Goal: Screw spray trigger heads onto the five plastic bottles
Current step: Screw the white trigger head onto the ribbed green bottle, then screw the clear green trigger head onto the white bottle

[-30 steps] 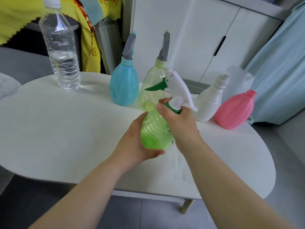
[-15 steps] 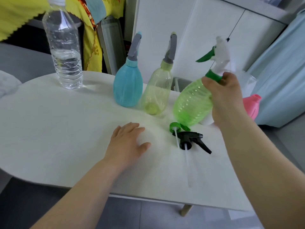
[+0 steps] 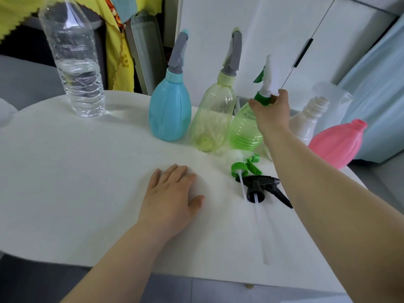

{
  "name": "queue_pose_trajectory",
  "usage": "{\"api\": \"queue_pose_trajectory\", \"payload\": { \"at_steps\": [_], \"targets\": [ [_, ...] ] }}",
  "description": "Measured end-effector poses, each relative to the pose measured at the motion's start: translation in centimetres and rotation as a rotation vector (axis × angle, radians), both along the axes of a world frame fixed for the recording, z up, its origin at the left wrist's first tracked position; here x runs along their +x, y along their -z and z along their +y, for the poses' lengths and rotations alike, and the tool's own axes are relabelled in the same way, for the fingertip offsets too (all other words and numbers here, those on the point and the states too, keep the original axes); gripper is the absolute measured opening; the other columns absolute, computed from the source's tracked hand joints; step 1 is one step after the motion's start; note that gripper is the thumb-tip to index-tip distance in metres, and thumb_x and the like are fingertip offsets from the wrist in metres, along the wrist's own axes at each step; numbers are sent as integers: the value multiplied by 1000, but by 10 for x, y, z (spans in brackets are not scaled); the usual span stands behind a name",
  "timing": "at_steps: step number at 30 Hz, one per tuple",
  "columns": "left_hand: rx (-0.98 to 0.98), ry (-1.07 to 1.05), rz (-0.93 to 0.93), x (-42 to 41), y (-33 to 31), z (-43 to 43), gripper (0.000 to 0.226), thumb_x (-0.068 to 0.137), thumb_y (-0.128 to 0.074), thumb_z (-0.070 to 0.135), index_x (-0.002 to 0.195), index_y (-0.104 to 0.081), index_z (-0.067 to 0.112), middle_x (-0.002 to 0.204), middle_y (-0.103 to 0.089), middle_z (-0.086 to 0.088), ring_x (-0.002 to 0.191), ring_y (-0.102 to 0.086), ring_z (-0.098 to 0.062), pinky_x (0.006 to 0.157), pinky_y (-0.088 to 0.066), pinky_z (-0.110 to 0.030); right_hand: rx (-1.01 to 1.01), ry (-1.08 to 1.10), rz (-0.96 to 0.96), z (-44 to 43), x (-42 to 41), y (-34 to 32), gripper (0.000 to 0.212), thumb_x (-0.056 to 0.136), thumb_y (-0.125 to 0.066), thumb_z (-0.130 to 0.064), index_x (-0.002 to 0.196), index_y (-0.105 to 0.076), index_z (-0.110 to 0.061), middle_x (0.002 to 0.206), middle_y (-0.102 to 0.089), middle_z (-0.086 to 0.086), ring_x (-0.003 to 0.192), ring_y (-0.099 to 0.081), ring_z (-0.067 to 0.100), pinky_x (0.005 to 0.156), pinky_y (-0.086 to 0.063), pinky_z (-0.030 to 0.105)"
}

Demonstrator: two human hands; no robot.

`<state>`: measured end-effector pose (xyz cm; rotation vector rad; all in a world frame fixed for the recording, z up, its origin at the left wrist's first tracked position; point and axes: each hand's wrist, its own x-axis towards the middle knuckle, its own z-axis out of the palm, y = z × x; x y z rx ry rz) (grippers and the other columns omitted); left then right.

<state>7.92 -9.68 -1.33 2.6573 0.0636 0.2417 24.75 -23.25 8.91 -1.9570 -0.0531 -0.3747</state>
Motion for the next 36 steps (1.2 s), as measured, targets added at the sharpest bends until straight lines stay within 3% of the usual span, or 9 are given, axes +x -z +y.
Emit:
{"api": "queue_pose_trajectory", "payload": {
  "at_steps": [3, 7, 15, 20, 26, 28, 31, 34, 36],
  "targets": [
    [1, -5, 9, 0, 1, 0, 54, 85, -40, 47, 133, -29, 27, 150, -20, 7, 139, -8, -10, 112, 3, -31, -52, 12, 18, 0, 3, 3, 38, 82, -57, -19, 114, -40, -8, 74, -42, -13, 65, -44, 5, 58, -38, 23],
    [15, -8, 16, 0, 0, -1, 54, 85, -39, 47, 134, -28, 26, 151, -20, 6, 139, -8, -10, 111, 3, -31, -146, -6, 47, 2, 3, 4, 37, 83, -57, -26, 113, -43, -9, 82, -47, -6, 83, -49, 19, 74, -41, 34],
    [12, -15, 25, 0, -2, -1, 58, 85, -39, 47, 136, -23, 24, 150, -20, 7, 139, -8, -10, 112, 3, -31, -143, -45, 127, -4, -4, 2, 49, 83, -58, -34, 122, -40, -9, 101, -49, -1, 94, -47, 18, 81, -37, 30],
    [-2, -22, 31, -1, -3, -1, 62, 85, -40, 46, 138, -19, 21, 151, -20, 6, 139, -9, -10, 112, 3, -31, -176, -37, 162, -12, -15, 2, 64, 85, -55, -36, 136, -25, -11, 139, -43, 6, 124, -43, 24, 97, -35, 32],
    [-20, -16, 39, -3, -6, -1, 64, 86, -42, 44, 139, -16, 19, 151, -20, 4, 140, -10, -11, 113, 2, -31, -186, -54, 169, -18, -38, -4, 61, 85, -56, -32, 134, -28, -10, 136, -43, 7, 114, -44, 20, 84, -34, 27],
    [-27, -12, 43, -3, -6, 0, 64, 86, -42, 44, 139, -16, 19, 151, -20, 3, 140, -10, -12, 113, 2, -32, -264, -22, 98, -20, -51, -3, 51, 83, -58, -29, 125, -36, -11, 124, -46, 7, 104, -45, 18, 81, -34, 28],
    [-32, -10, 38, -3, -7, -1, 63, 86, -42, 43, 139, -17, 19, 150, -21, 3, 140, -10, -12, 113, 1, -32, -460, -26, 75, -22, -67, 4, 21, 81, -58, -28, 87, -43, -15, 89, -48, 2, 86, -45, 21, 70, -35, 30],
    [-35, -8, 30, -3, -8, 0, 63, 85, -43, 44, 138, -18, 19, 150, -22, 3, 139, -12, -12, 113, 1, -32, -876, -116, 268, -16, -81, 21, 34, 80, -55, -43, 86, -47, -11, 88, -53, 5, 93, -50, 28, 72, -35, 33],
    [-37, -9, 28, -4, -8, 0, 64, 85, -44, 44, 138, -19, 19, 150, -23, 3, 139, -12, -12, 113, 0, -33, -1062, -91, 263, -11, -85, 31, 46, 77, -53, -54, 89, -46, -10, 97, -58, 9, 100, -50, 30, 76, -31, 35]
  ]
}}
